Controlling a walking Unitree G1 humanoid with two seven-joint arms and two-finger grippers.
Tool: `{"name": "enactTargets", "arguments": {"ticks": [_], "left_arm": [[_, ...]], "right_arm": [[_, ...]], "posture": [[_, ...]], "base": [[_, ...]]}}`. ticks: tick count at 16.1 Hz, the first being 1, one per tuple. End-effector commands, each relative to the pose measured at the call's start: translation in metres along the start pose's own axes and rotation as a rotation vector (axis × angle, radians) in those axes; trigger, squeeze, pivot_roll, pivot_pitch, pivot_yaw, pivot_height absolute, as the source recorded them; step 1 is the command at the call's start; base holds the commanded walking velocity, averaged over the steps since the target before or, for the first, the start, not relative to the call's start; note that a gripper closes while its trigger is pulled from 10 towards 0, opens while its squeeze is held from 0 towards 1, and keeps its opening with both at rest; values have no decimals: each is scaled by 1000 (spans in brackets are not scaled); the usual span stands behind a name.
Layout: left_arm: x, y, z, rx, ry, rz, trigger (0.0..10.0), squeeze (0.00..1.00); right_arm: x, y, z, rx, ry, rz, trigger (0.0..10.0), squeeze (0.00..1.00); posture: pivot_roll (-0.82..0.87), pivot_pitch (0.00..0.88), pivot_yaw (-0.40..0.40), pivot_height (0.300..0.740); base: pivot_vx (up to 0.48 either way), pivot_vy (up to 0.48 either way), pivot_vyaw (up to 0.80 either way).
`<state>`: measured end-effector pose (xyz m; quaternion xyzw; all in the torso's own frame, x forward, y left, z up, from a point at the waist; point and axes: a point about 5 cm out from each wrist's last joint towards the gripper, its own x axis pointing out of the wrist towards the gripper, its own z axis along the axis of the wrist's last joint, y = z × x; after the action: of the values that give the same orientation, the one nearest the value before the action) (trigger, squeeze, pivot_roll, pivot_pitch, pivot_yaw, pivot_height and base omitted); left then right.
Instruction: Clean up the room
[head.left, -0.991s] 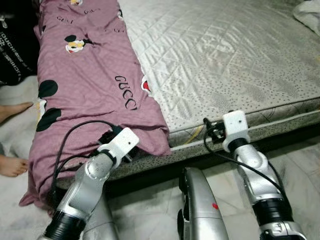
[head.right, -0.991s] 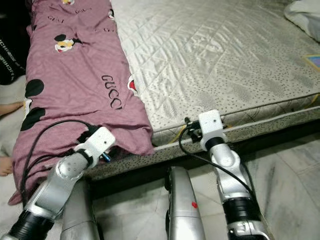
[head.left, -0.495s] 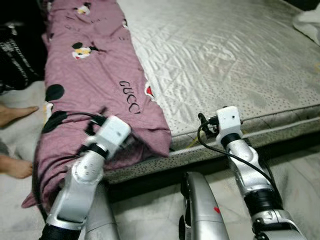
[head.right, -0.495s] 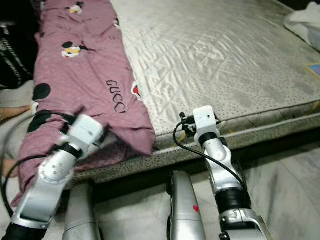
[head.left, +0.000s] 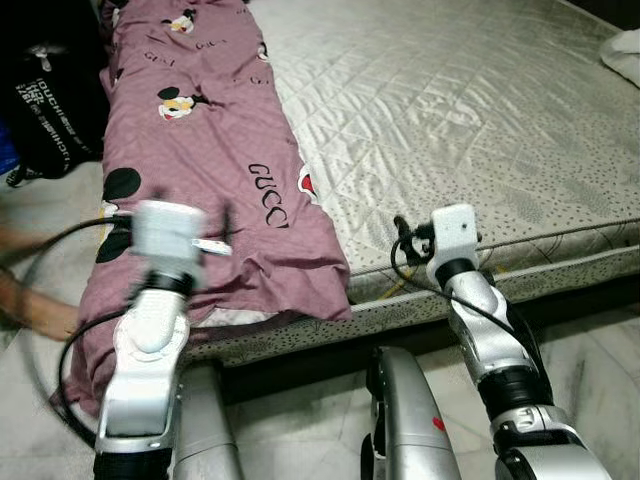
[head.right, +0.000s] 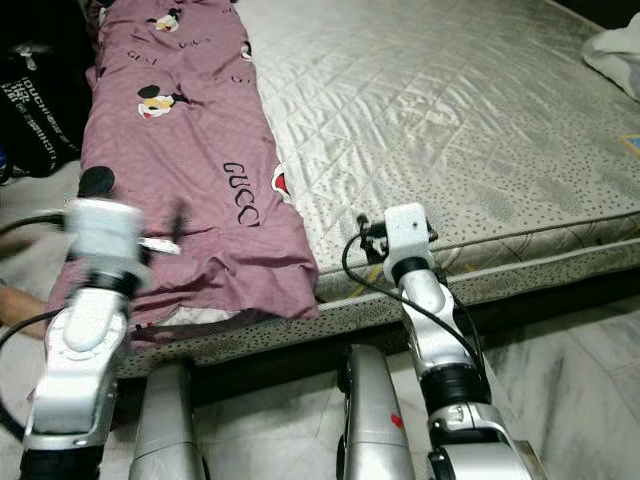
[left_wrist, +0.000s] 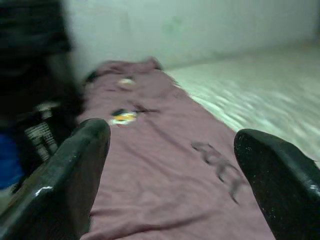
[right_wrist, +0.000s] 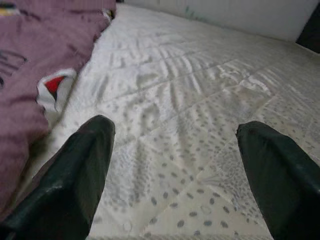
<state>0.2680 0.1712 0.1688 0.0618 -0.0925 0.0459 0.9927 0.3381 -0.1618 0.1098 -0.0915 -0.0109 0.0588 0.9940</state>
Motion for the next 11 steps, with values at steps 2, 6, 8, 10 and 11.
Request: {"name": "enactTargets", "arguments": {"ticks": [2, 6, 8, 10, 11], "left_arm": [[-10, 26, -11, -87, 17, 202, 10000, 0], [-12, 24, -19, -102, 19, 181, 10000, 0], [-8, 27, -20, -101, 16, 190, 10000, 0], [-5, 26, -19, -104, 7, 195, 10000, 0], [-4, 25, -19, -103, 1, 190, 10000, 0]], "right_arm": [[6, 10, 23, 108, -91, 9, 10000, 0], [9, 21, 29, 187, -116, 16, 10000, 0], [14, 21, 39, 192, -159, 21, 10000, 0], [17, 24, 42, 198, -160, 34, 10000, 0], [17, 25, 43, 202, -159, 35, 10000, 0]], "posture": [[110, 0, -25, 500], [128, 0, -33, 500], [126, 0, -34, 513], [128, 0, -32, 543], [128, 0, -35, 553]], "base": [[0, 0, 0], [0, 0, 0], [0, 0, 0], [0, 0, 0], [0, 0, 0]]}}
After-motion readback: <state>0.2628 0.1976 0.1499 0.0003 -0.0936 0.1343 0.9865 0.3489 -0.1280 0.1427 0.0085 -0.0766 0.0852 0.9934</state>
